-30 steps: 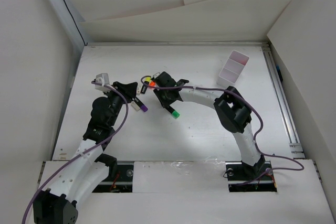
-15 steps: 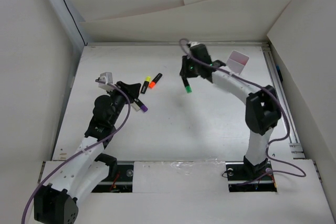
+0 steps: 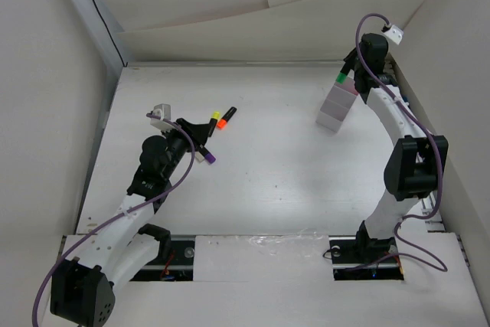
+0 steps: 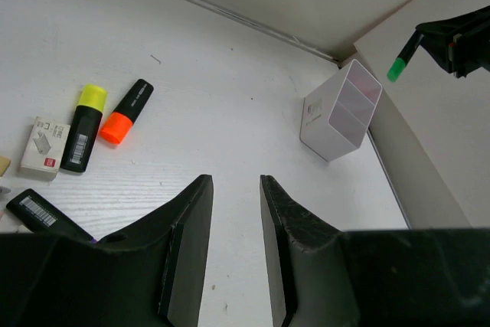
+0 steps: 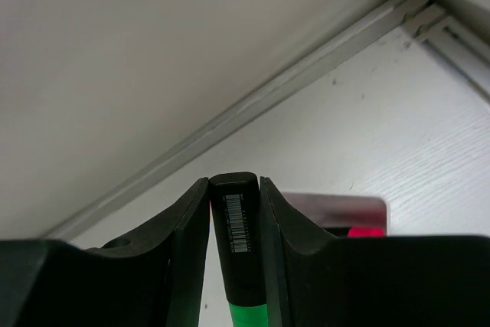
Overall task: Sort the stationery into containers
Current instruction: Place the pen in the storage box.
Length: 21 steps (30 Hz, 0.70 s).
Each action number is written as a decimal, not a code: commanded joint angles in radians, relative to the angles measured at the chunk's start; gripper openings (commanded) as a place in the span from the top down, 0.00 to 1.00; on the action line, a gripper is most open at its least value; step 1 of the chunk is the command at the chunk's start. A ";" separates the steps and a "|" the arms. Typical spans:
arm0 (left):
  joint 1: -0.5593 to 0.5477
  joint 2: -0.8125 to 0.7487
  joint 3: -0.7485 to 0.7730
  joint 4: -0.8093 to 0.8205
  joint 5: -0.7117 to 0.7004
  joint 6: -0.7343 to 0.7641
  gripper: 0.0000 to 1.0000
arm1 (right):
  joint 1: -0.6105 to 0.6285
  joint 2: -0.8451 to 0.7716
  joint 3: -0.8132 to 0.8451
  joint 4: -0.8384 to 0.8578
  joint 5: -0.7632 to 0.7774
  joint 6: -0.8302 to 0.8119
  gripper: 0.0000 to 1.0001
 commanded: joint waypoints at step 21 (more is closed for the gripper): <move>0.002 0.031 0.034 0.062 0.048 0.003 0.71 | 0.035 0.170 -0.031 0.488 0.423 -0.293 0.99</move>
